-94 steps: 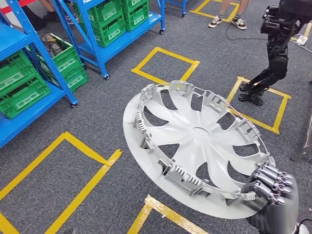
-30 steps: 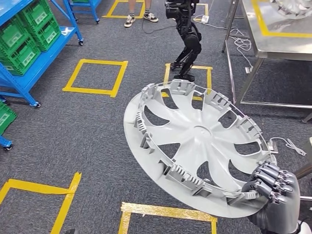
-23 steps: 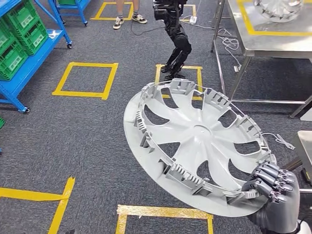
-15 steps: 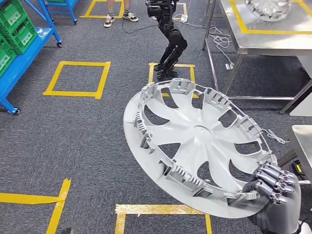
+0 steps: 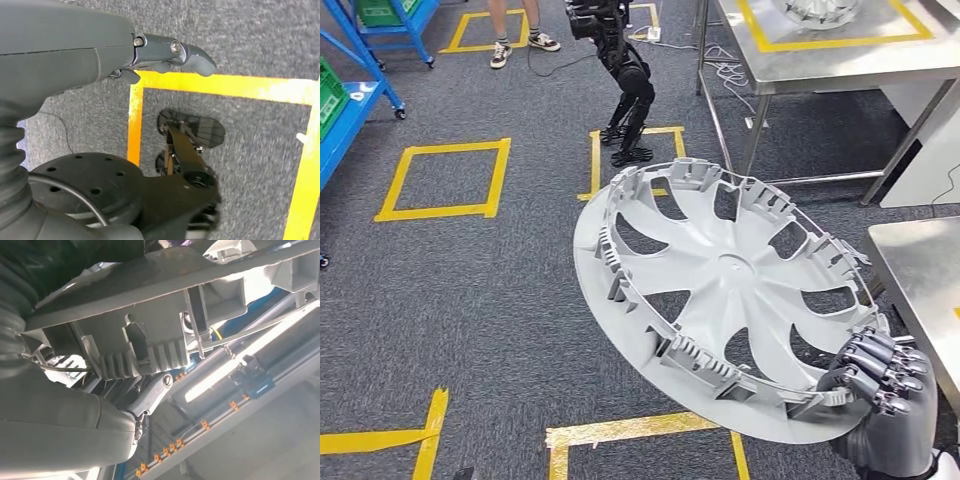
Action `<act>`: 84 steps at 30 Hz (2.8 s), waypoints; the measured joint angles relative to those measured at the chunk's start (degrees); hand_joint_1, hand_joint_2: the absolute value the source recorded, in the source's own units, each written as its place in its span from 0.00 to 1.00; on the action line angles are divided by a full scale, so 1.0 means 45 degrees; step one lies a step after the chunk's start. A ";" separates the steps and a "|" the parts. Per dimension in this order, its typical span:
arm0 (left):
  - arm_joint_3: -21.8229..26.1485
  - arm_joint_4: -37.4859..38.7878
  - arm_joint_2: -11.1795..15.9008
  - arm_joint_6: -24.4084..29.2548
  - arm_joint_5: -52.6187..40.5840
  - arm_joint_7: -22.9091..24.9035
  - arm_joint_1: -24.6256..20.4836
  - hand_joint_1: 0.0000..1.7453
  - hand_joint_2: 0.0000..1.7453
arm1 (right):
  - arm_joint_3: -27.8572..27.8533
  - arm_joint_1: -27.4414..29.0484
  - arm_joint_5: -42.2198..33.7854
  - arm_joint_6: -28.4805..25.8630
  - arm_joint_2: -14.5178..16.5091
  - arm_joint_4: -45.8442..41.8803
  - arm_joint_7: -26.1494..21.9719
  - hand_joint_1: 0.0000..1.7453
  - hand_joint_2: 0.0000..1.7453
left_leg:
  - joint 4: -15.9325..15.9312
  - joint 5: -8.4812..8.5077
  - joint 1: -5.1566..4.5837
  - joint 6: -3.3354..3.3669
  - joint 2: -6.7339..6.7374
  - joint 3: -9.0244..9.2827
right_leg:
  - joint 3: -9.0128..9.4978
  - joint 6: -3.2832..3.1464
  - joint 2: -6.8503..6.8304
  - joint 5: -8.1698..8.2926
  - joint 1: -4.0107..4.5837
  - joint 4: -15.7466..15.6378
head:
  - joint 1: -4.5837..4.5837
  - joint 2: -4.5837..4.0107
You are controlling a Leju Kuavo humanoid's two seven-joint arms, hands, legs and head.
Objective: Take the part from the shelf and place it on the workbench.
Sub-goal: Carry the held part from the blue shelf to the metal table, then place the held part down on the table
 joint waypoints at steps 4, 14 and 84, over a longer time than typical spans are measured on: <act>0.0000 0.0005 -0.0032 -0.0004 -0.0001 0.0000 0.0067 0.00 1.00 | 0.0006 -0.0013 -0.0001 0.0000 0.0000 0.0001 0.0064 1.00 1.00 | 0.2184 -0.0614 0.0018 0.0038 -0.0174 -0.1019 | 0.0001 -0.0060 0.0385 0.0004 0.0059 0.0007 | -0.0023 0.0000; 0.0005 0.0005 -0.0016 -0.0004 -0.0001 0.0000 0.0032 0.00 1.00 | -0.0013 -0.0014 -0.0007 -0.0001 -0.0047 0.0000 0.0124 1.00 1.00 | -0.1696 0.1144 -0.0003 0.0505 -0.0559 0.0604 | -0.0478 0.0352 0.0731 -0.0270 0.0008 0.0536 | 0.0017 0.0000; 0.0015 0.0005 0.0007 -0.0009 -0.0011 0.0015 0.0015 0.00 1.00 | -0.0344 -0.0006 -0.0069 -0.0005 -0.0078 -0.0039 0.0002 1.00 1.00 | -0.1709 0.1110 0.0016 0.0427 0.0317 0.0602 | -0.0288 0.0678 -0.0224 -0.0232 -0.0071 0.0669 | 0.0085 0.0000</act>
